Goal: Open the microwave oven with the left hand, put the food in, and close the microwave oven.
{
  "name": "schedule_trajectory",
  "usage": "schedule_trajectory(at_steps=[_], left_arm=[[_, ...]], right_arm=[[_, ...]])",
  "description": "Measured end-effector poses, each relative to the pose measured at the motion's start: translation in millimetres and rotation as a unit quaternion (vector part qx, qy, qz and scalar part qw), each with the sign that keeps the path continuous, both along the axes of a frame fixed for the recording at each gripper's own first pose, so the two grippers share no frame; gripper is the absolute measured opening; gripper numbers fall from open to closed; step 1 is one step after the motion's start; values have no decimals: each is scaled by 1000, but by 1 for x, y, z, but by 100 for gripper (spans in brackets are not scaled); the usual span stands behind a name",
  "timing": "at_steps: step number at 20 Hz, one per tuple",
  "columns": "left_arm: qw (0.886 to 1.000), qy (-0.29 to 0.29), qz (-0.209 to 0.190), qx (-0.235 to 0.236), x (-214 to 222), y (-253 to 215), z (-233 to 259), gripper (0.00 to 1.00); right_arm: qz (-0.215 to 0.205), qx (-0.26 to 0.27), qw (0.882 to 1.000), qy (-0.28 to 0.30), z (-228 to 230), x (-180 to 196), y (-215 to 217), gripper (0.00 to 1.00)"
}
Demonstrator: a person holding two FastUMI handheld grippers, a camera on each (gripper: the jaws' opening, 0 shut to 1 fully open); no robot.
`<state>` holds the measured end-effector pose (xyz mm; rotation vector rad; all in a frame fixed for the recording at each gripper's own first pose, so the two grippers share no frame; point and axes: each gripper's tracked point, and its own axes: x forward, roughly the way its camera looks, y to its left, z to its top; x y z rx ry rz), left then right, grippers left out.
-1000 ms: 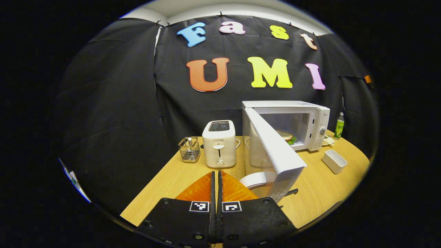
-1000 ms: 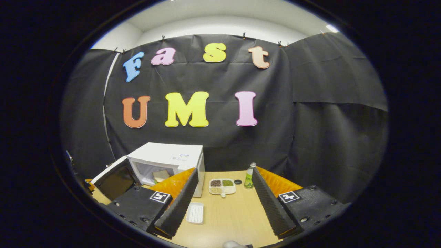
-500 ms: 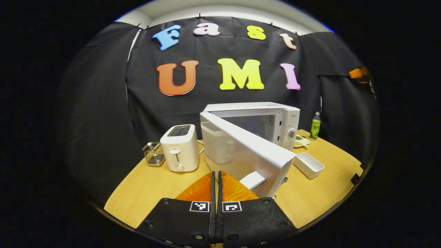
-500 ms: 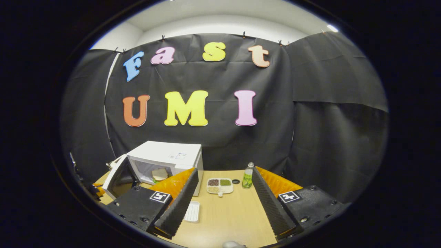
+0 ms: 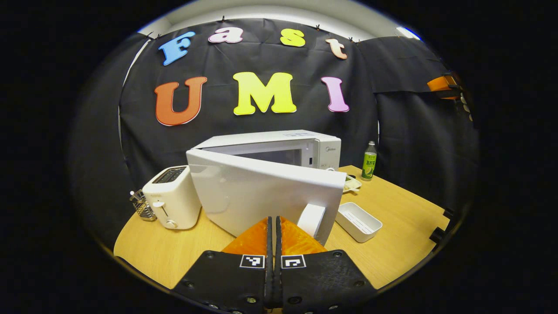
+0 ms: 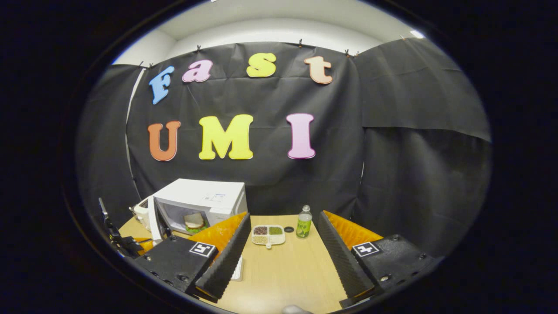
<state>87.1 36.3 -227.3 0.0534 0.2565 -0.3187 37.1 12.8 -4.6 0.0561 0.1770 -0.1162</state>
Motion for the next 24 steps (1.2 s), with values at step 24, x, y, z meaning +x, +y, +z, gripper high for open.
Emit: schedule_trajectory(at_steps=[24], left_arm=[[1000,8,-16,-4,142,-89,-18,0]], right_arm=[[-78,15,996,47,-38,11,-63,99]])
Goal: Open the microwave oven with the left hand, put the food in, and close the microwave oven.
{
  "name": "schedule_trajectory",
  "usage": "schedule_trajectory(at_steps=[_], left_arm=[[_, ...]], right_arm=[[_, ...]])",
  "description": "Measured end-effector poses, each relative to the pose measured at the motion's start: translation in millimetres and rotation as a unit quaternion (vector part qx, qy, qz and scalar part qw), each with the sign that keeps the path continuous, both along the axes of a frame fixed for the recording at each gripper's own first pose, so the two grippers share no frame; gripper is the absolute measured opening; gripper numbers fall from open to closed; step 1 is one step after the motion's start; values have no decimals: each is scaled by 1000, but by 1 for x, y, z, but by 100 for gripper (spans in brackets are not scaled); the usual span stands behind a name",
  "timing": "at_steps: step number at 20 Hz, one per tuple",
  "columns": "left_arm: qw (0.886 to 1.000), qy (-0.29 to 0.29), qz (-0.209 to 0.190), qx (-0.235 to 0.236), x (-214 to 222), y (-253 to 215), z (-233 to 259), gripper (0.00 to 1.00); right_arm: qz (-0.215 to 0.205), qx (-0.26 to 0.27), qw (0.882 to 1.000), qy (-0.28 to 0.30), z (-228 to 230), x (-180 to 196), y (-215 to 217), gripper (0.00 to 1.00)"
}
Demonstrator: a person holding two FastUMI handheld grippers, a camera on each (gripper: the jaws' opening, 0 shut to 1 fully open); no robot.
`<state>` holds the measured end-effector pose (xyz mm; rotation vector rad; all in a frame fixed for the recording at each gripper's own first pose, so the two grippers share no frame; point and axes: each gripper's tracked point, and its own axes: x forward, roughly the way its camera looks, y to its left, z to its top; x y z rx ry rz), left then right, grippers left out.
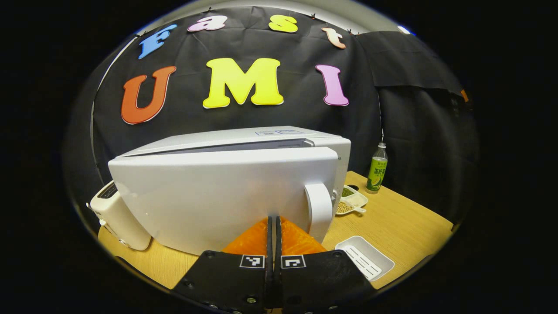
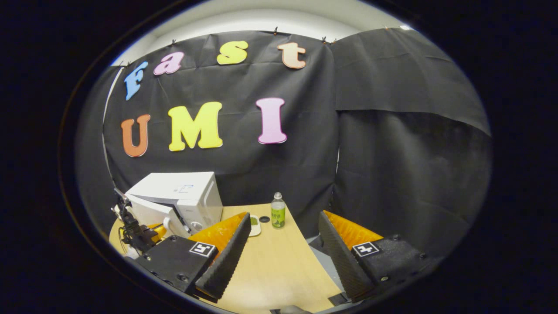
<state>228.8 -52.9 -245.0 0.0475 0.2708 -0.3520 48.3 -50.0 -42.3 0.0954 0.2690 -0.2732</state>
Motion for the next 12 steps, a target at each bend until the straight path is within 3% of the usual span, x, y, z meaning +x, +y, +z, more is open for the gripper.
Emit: schedule_trajectory(at_steps=[5,11,12], left_arm=[[1000,2,8,-12,27,-7,2,0],[1000,7,13,-17,28,-9,1,0],[1000,4,14,-15,31,-10,3,0]], right_arm=[[-8,5,1000,7,-5,3,-1,99],[-2,11,1000,11,-9,9,3,99],[1,12,1000,10,-9,10,4,92]])
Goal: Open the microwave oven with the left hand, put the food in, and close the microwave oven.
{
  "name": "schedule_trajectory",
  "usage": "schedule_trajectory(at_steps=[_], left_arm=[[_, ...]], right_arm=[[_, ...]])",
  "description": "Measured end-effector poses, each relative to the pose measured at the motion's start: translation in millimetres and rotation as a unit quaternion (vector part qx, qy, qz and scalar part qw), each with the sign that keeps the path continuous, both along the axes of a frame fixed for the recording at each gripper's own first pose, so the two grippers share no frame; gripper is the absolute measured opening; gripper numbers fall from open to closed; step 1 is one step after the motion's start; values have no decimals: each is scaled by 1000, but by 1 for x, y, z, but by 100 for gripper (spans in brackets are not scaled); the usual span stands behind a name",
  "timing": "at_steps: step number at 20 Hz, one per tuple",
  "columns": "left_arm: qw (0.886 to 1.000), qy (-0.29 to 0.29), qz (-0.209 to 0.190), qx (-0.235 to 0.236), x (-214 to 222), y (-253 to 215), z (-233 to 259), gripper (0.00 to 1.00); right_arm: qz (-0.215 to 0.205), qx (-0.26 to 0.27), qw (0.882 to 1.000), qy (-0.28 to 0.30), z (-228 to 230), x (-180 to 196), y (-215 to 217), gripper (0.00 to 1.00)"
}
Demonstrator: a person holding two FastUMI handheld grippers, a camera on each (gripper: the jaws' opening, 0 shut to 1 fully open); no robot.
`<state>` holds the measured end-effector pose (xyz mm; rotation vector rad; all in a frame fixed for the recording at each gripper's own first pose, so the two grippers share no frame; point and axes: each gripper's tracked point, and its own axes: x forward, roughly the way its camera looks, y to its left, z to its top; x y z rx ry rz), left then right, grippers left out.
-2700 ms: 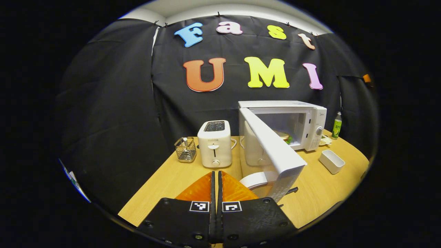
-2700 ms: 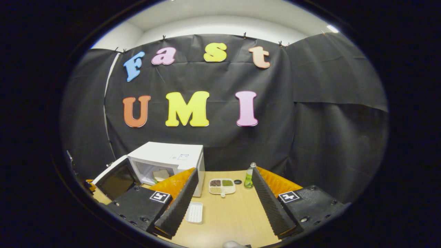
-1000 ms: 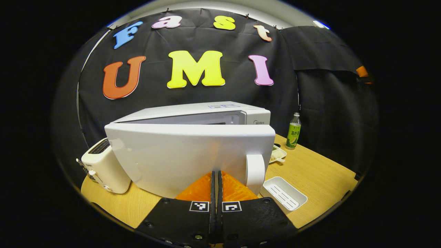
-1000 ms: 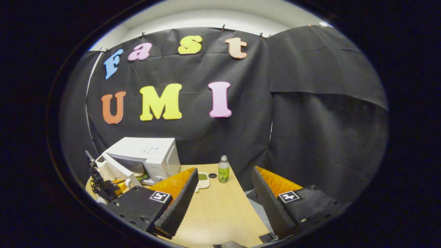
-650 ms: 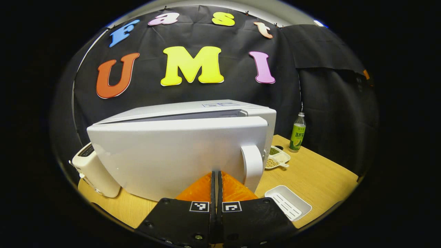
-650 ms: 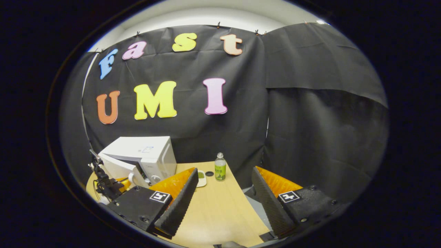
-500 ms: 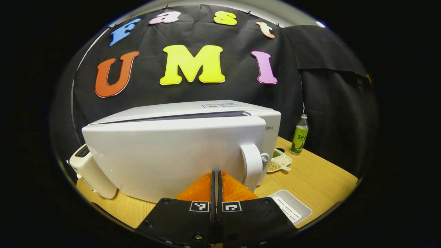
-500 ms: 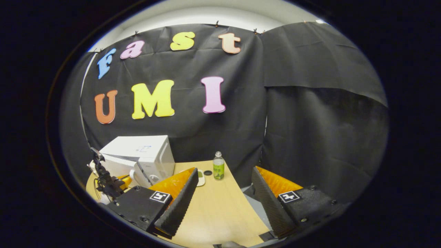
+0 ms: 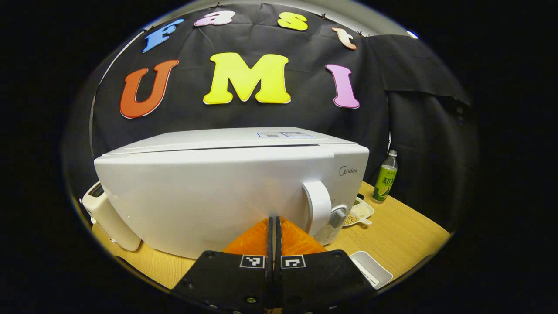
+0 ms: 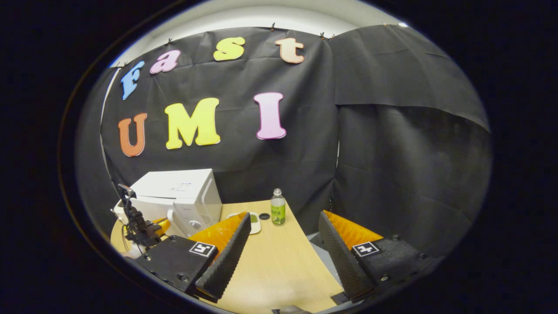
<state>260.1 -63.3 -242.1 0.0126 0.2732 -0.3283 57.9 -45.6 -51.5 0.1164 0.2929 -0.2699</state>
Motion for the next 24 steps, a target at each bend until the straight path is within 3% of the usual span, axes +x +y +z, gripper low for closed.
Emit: schedule_trajectory(at_steps=[1,2,3,4,5,6,14,17,18,19,24], left_arm=[[1000,1,1,1,5,1,0,0],[1000,18,8,-2,9,-1,-3,10],[1000,19,9,-12,5,-2,-2,0],[1000,19,9,-9,5,-4,-2,0],[1000,18,12,-5,6,-5,-1,0],[1000,18,15,-6,6,-6,0,0],[999,-6,36,-1,-25,27,38,0],[998,-28,61,3,-35,53,58,95],[997,-31,70,8,-36,60,61,87],[996,-31,79,9,-39,63,63,95],[995,-29,94,-3,-67,73,79,96]], right_arm=[[4,0,1000,1,1,1,3,99],[8,-1,1000,0,0,2,6,99],[12,-4,1000,-1,1,2,10,99],[17,-7,1000,-4,3,3,13,99],[22,-8,1000,-5,4,4,15,92],[28,-8,1000,-4,2,6,18,99],[65,-11,998,-23,11,20,43,99],[85,-16,996,-27,12,21,54,99],[92,-18,995,-27,12,21,58,99],[96,-20,995,-28,13,21,61,99],[120,-21,992,-36,13,24,73,99]])
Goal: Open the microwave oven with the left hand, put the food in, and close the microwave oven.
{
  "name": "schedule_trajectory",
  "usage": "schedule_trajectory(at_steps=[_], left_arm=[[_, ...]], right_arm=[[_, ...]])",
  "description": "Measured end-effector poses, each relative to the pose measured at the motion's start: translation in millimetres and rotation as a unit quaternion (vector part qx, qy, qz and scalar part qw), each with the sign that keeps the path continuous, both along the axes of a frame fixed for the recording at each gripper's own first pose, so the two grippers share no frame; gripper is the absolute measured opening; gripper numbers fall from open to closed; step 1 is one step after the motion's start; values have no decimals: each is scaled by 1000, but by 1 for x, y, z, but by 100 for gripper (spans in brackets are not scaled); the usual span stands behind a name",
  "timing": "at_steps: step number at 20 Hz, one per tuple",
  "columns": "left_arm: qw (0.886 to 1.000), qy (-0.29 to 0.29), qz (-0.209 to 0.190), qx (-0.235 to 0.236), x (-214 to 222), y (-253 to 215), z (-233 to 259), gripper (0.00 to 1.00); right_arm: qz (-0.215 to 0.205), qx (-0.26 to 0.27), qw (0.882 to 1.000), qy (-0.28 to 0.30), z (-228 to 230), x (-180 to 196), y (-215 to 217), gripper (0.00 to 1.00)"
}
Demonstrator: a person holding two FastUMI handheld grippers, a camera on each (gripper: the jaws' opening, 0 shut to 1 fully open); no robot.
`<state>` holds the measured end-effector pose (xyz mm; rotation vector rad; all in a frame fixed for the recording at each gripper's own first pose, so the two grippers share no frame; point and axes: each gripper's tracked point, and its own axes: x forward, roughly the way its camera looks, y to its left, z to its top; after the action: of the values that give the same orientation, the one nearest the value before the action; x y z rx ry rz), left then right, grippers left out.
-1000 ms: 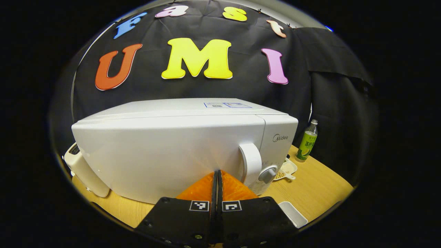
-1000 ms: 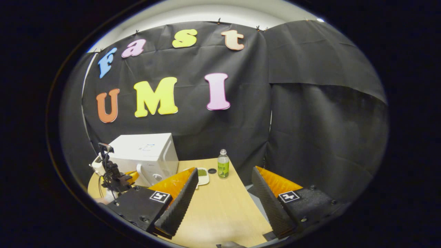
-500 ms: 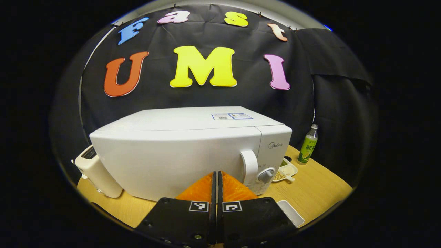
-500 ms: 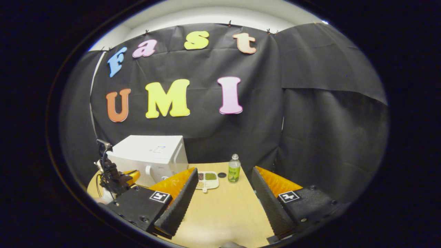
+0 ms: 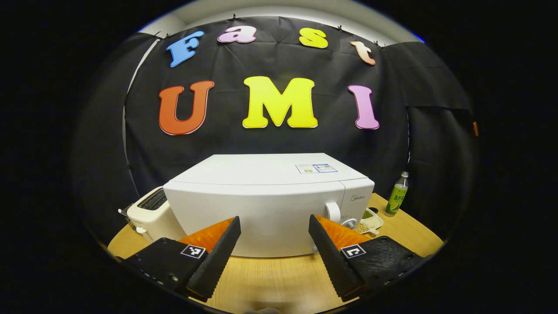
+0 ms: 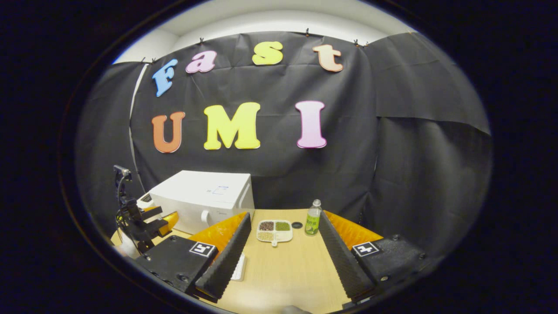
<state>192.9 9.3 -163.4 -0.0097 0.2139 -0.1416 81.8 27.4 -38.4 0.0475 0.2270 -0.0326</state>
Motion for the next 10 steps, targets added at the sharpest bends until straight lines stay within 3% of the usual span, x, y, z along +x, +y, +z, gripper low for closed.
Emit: schedule_trajectory(at_steps=[8,9,10], left_arm=[[999,-25,22,9,-61,34,51,96],[999,-26,26,11,-70,41,58,96],[999,-30,29,11,-80,47,65,96]], right_arm=[[21,-6,1000,-18,-2,5,16,99],[22,-5,1000,-19,-3,5,17,92],[22,-5,1000,-21,-4,4,18,92]])
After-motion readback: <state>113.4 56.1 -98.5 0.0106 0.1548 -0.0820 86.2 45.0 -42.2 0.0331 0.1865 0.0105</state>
